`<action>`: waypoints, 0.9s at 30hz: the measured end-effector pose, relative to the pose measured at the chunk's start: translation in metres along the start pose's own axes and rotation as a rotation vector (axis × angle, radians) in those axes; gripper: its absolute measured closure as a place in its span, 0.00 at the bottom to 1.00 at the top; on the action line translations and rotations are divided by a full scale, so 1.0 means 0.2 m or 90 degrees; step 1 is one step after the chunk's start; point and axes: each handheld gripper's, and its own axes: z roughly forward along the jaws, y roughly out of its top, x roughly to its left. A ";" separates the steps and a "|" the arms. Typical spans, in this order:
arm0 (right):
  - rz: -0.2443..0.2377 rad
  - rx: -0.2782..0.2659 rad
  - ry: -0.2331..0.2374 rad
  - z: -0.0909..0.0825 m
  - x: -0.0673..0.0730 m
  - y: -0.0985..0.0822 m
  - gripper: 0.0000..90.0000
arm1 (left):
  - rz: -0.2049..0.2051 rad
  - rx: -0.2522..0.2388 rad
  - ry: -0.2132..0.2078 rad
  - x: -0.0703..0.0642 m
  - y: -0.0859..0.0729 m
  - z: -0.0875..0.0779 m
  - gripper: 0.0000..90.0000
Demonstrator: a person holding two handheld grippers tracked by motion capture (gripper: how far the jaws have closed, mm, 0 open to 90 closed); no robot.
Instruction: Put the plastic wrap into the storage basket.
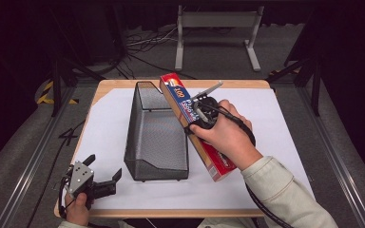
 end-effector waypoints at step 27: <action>0.017 0.000 0.041 0.16 0.13 0.07 0.44 | 0.000 0.000 0.000 0.00 0.00 0.00 0.00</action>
